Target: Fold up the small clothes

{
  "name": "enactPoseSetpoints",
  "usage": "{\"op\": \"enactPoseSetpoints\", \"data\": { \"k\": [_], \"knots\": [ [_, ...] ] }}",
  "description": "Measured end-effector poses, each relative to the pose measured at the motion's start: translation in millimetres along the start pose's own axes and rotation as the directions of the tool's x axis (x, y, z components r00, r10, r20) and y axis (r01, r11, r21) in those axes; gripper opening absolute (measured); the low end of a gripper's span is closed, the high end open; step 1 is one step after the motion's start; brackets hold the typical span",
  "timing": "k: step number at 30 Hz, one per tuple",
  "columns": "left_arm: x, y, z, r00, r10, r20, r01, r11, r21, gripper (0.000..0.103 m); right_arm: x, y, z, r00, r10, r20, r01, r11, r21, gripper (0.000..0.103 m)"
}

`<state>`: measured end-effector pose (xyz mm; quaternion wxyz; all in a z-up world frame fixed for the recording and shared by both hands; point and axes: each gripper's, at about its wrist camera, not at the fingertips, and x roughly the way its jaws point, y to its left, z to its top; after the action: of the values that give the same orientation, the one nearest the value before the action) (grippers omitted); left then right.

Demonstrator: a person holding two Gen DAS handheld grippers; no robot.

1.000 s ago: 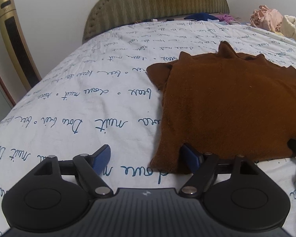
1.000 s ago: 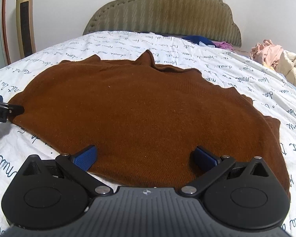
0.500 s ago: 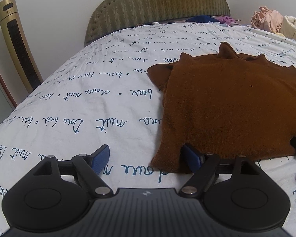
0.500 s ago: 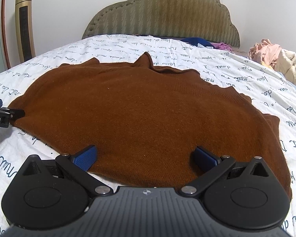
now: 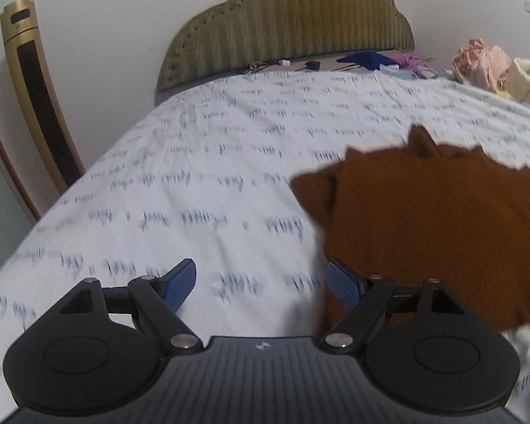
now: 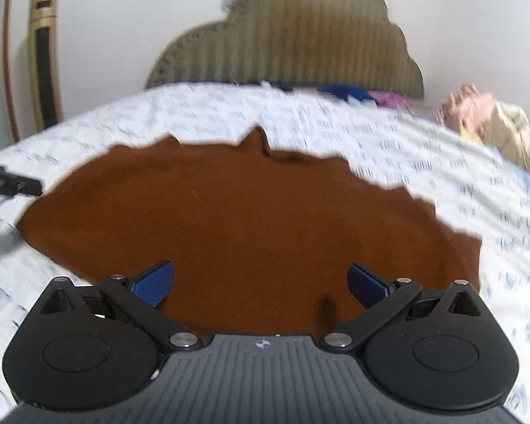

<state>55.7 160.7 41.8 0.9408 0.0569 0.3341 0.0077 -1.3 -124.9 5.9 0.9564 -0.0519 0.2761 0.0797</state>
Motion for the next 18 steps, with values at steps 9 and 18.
{"op": "enactPoseSetpoints", "data": {
  "k": [9, 18],
  "knots": [
    [42, 8, 35, 0.969, -0.231, -0.082, 0.224, 0.971, -0.083, 0.082, 4, 59, 22, 0.992, 0.12, -0.042, -0.126, 0.976, -0.175, 0.103],
    [103, -2, 53, 0.877, -0.446, -0.182, 0.412, 0.89, -0.196, 0.082, 7, 133, -3, 1.0, 0.005, 0.01, 0.001, 0.854, -0.519, 0.101]
  ]
}}
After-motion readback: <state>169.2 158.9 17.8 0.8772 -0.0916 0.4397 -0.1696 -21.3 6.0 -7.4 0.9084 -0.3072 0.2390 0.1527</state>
